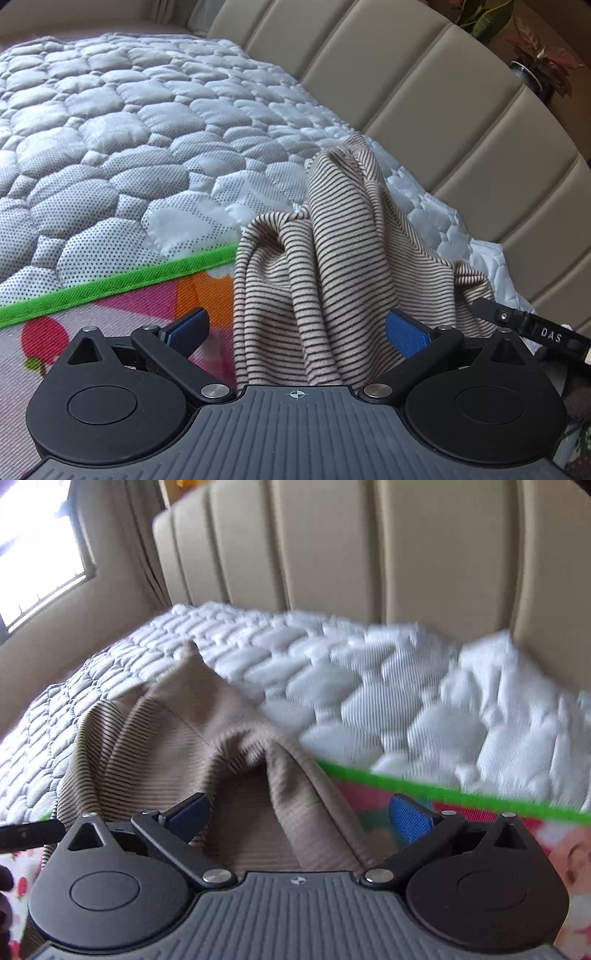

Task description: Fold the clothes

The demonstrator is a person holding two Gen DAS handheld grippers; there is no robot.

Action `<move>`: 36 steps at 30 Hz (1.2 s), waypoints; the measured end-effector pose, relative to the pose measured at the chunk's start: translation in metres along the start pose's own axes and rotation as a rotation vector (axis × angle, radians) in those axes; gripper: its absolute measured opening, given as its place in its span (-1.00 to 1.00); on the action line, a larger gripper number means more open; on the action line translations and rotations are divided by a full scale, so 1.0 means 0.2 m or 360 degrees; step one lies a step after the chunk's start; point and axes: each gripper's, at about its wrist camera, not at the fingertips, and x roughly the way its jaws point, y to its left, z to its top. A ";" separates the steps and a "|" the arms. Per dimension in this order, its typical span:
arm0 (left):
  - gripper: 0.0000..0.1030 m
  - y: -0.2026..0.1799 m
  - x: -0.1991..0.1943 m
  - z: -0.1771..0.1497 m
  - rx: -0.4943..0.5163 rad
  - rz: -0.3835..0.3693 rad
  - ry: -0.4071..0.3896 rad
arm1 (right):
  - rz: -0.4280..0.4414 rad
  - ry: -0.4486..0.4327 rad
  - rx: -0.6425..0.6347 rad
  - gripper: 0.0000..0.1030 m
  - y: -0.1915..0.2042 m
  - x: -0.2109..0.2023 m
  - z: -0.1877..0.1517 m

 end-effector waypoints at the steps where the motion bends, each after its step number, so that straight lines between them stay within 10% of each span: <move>1: 1.00 -0.01 0.01 -0.01 0.0040 0.0004 0.0002 | 0.0052 0.0051 0.0063 1.00 -0.05 0.03 -0.03; 11: 0.78 -0.21 0.03 -0.09 0.0386 0.0237 0.0200 | 0.0008 0.0096 -0.0400 0.96 0.18 -0.01 -0.21; 17: 0.27 -0.18 -0.08 -0.14 0.0293 0.0217 0.0285 | 0.0041 0.0102 -0.0465 0.38 0.27 -0.13 -0.31; 25: 0.11 -0.23 -0.27 -0.34 0.0280 0.0218 0.0417 | 0.0072 0.0174 -0.0462 -0.19 0.34 -0.30 -0.49; 36: 0.10 -0.31 -0.55 -0.70 0.0376 0.0211 0.0581 | 0.0103 0.0301 -0.0493 -0.22 0.41 -0.57 -0.76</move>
